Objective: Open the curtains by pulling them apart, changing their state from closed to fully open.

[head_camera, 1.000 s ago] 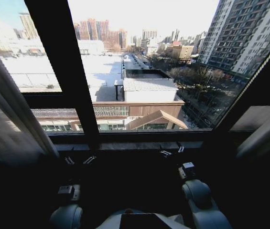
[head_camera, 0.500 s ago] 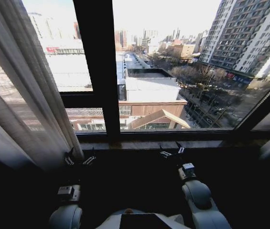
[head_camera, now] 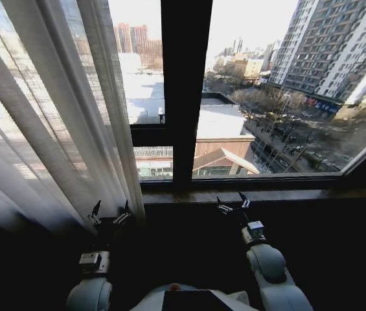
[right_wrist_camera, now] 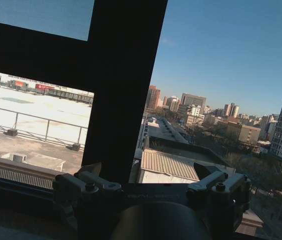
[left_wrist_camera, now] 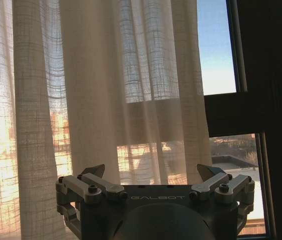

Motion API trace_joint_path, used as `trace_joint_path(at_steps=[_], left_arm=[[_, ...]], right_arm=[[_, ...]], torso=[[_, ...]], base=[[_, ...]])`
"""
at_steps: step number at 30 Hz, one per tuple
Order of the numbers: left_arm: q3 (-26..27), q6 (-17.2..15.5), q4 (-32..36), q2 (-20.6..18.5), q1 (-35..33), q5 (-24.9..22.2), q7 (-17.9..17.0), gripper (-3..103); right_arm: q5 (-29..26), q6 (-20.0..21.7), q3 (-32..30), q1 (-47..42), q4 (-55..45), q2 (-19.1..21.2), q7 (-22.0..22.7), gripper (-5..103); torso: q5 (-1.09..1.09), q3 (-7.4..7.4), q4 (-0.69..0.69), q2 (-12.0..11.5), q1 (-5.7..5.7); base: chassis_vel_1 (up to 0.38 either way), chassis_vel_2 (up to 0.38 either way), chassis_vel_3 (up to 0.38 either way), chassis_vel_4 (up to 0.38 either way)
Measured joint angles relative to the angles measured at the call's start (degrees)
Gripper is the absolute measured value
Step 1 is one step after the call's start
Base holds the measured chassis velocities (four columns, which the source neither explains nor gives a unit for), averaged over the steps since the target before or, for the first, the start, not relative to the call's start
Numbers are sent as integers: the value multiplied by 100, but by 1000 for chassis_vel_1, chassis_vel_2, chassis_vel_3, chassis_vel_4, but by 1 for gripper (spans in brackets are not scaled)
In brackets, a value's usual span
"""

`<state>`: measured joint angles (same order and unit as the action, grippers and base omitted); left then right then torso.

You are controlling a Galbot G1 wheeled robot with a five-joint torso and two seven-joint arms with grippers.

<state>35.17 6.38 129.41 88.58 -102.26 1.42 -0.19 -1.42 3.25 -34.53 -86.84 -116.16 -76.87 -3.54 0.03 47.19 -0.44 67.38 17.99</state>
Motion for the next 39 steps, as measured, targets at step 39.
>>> trace_joint_path(at_steps=[39], left_arm=[[-2264,-1865,-1787,-248,3020,479,-1367,100]], right_arm=[[-211,-75,-72,381,199,100,26,100]], torso=[[-1,0,3,0,0]], base=[[45,42,-44,-48]])
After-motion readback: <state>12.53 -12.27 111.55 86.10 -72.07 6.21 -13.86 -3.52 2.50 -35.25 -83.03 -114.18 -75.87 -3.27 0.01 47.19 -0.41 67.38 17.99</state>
